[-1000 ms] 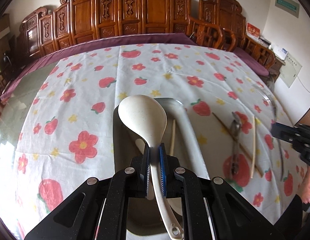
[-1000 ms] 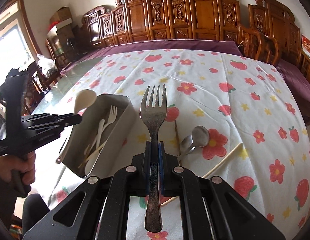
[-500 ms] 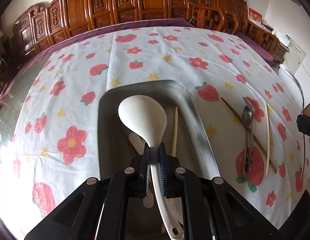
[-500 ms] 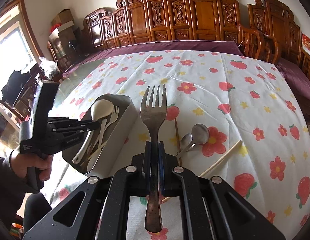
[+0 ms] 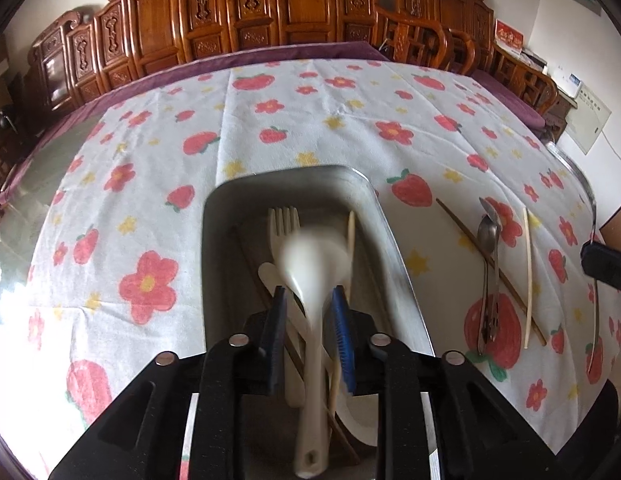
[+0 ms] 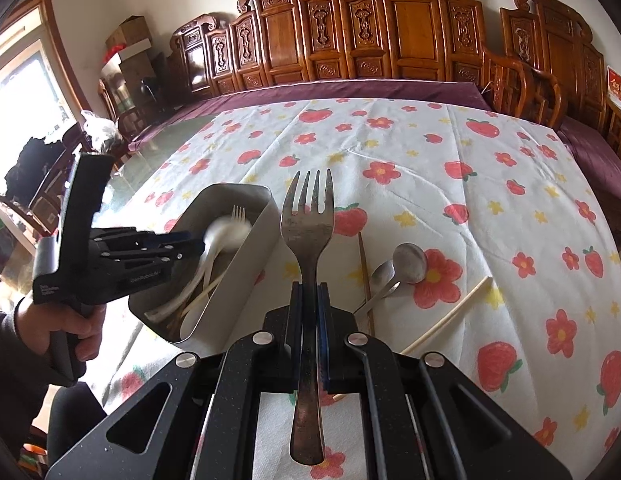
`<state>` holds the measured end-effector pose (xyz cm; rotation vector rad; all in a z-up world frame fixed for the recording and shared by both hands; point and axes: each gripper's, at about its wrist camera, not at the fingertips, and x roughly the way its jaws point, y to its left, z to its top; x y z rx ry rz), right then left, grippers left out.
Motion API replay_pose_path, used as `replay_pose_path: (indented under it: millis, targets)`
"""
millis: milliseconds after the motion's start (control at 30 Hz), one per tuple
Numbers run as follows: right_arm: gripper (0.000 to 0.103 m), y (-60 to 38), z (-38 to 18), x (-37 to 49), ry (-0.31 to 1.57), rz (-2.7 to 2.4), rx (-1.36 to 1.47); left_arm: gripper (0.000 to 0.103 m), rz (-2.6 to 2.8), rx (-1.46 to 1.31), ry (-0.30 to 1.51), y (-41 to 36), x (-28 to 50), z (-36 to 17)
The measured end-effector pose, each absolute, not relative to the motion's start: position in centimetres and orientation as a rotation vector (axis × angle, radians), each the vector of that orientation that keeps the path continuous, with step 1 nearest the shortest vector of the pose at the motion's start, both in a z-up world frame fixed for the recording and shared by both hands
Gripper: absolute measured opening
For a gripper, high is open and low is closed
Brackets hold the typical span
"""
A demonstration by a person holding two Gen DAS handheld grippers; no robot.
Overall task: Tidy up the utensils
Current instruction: 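Lower the white ladle into the metal tray and open the left tool while the right tool holds the fork, then lower the metal fork into the metal tray and open the right tool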
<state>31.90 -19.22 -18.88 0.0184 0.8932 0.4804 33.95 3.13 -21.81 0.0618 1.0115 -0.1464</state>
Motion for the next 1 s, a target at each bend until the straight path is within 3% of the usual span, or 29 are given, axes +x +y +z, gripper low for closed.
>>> replay_pose_path:
  millis: [133,267,533,1000]
  targets:
    - [0.008,-18.9,-18.7,31.6,0.892,0.485,0.014,0.023,-0.142,0.053,1.002,3.6,33.4,-21.0]
    - [0.008,-18.2,-18.2,31.2,0.885,0.498,0.007,0.031,-0.150,0.035,0.972,4.4,31.9,-19.7]
    - [0.008,-15.4,-17.0,30.6,0.868,0.537,-0.009,0.038,-0.153,0.027,0.895,6.3,28.5,-16.4]
    - [0.008,-7.6,-16.7,31.7,0.881,0.607,-0.054,0.038,-0.145,0.000,0.805,10.5,24.9,-12.8]
